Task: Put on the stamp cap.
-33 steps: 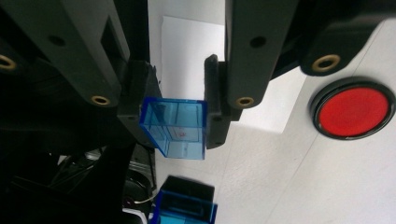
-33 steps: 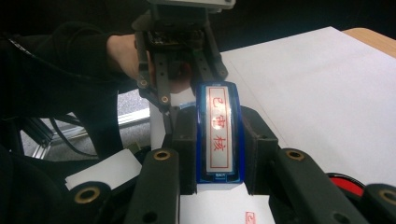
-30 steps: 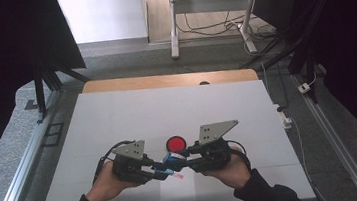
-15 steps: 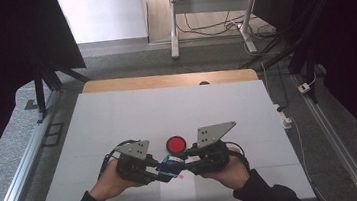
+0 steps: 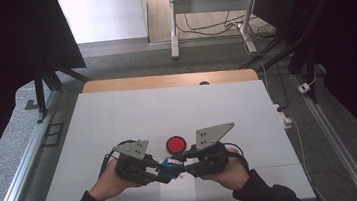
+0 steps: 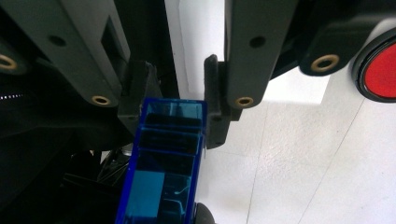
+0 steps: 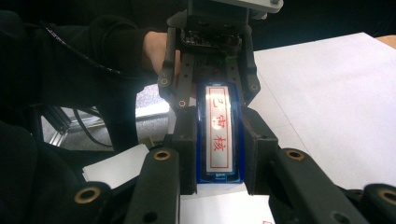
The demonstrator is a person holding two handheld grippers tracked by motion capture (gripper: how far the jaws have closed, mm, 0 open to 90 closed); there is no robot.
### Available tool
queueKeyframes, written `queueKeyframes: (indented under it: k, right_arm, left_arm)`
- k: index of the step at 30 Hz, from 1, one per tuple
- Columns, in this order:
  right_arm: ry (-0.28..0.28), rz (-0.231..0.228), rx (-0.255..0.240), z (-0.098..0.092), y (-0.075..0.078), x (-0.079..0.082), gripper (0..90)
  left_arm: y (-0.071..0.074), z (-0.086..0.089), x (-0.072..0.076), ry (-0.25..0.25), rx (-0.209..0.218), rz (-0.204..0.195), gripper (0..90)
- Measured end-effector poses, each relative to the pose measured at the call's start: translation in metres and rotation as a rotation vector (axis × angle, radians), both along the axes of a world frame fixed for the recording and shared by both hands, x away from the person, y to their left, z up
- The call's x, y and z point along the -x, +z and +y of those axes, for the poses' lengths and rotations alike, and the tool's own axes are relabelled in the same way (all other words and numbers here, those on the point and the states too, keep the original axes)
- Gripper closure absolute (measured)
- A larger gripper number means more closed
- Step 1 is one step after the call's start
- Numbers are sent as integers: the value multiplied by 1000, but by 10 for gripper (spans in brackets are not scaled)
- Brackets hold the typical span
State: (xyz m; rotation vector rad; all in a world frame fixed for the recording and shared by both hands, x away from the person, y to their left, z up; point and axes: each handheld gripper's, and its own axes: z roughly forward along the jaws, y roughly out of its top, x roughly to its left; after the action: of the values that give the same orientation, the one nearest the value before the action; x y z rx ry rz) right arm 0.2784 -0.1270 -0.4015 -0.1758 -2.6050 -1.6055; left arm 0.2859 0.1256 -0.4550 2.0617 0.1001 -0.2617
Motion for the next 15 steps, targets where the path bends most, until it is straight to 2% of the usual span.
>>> queueKeyframes:
  k: [6,9,15]
  right_arm:
    - [-6,10,-15,0,-1,0,709]
    - [-2,31,-37,-1,-2,-2,709]
    - [4,48,-43,-2,-3,-4,709]
  left_arm:
    - [1,1,1,-4,16,-28,689]
    - [3,2,1,-11,20,-45,690]
    - [2,2,1,-11,20,-46,689]
